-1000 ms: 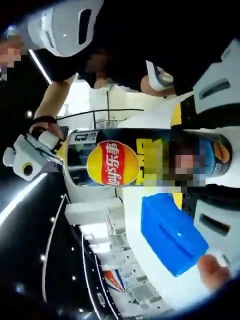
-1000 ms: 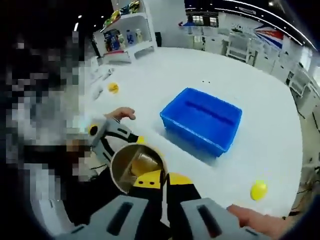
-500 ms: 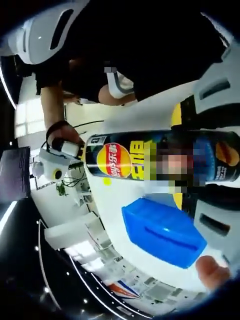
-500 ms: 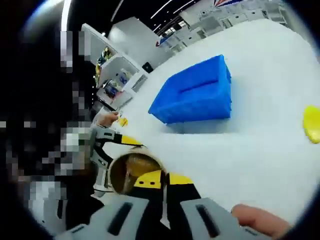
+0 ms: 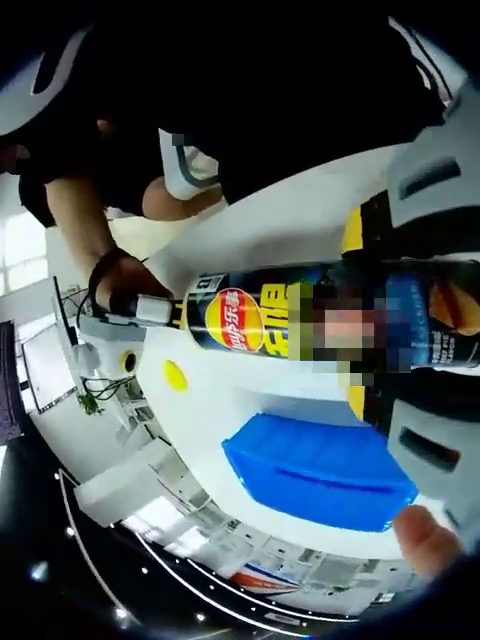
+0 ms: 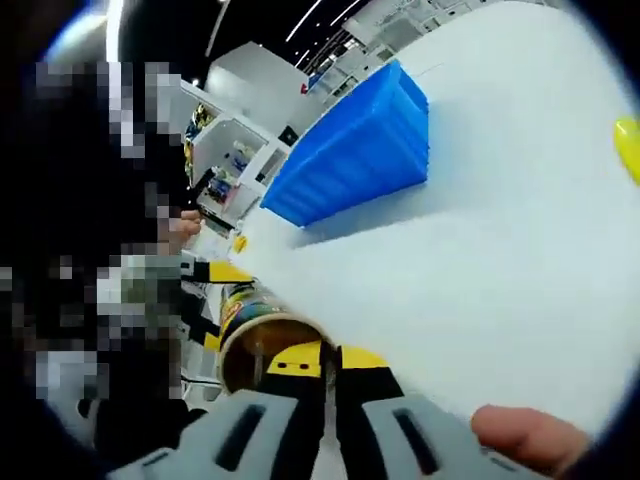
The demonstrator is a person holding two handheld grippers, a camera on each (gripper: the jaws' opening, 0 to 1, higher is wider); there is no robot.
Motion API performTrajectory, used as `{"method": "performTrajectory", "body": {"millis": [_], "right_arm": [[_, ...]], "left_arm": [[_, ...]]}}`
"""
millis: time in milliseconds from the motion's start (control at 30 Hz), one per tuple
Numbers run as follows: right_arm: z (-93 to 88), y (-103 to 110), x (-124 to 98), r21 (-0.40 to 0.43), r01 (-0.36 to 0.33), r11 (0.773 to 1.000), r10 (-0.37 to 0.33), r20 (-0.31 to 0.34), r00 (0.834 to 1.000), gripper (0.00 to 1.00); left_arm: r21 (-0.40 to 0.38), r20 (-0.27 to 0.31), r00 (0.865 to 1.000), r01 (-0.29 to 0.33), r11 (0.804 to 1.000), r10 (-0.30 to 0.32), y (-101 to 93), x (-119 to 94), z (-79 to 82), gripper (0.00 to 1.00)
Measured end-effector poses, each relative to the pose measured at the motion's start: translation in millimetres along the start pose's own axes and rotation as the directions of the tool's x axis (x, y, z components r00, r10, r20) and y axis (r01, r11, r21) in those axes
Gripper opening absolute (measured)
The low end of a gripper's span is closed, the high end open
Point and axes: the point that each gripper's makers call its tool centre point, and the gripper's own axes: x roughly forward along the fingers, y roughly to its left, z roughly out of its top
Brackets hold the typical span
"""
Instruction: Open the lid of the chip container on the table, take out the chips, place them into the box in front of the container, and close the lid
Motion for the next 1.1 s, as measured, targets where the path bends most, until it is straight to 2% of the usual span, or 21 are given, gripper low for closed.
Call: {"method": "performTrajectory", "body": {"millis": [133, 433, 567, 633, 700, 767, 833, 933, 1000, 1100], "right_arm": [[-10.5, -2, 5, 0.005, 0.015, 1.000, -0.015, -0.022, 1.000, 0.00], [-6.8, 0, 7, 0.010, 0.003, 1.000, -0.003, -0.005, 1.000, 0.01], [-7.5, -1, 3, -0.047, 0.001, 0.999, -0.001, 0.000, 1.000, 0.01], [-6.3, -4, -4, -0.047, -0.001, 0.999, 0.001, 0.001, 1.000, 0.01], [-0.9, -1, -11, -0.038, -0.049, 0.998, 0.051, 0.039, 0.998, 0.01], [-6.4, 10, -18, 0.022, -0.146, 0.989, 0.146, 0.013, 0.989, 0.01], [-8.3, 14, -23, 0.064, -0.206, 0.976, 0.206, -0.003, 0.978, 0.01], [-9.3, 17, -24, 0.048, -0.233, 0.971, 0.234, -0.018, 0.972, 0.01], [-7.0, 21, -28, 0.074, -0.283, 0.956, 0.286, -0.036, 0.958, 0.01], [-2.0, 23, -26, 0.118, -0.313, 0.943, 0.319, -0.036, 0.947, 0.01]], "left_arm": [[0.006, -0.011, 1.000, -0.007, 1.000, 0.007, -2.6, 3, -0.2, 0.41], [-0.039, -0.003, 0.999, -0.044, 0.998, 0.044, 0.7, 4, 0.6, 0.41], [-0.033, -0.011, 0.999, -0.052, 0.998, 0.052, -2.0, 5, -1.5, 0.42], [-0.038, 0.003, 0.998, -0.056, 0.998, 0.056, -2.5, 4, 0.0, 0.42], [-0.033, 0.015, 0.998, -0.063, 0.997, 0.063, -3.2, 4, 0.4, 0.42], [-0.031, 0.022, 0.997, -0.070, 0.997, 0.070, -2.9, 4, 0.9, 0.42], [-0.028, 0.025, 0.997, -0.074, 0.997, 0.075, -2.6, 5, 1.3, 0.42], [-0.018, 0.022, 0.997, -0.078, 0.997, 0.079, -2.6, 5, 1.3, 0.42], [-0.020, 0.019, 0.997, -0.077, 0.997, 0.078, -2.2, 5, 1.2, 0.42], [-0.018, 0.018, 0.997, -0.076, 0.997, 0.077, -1.8, 6, 1.0, 0.42]]}}
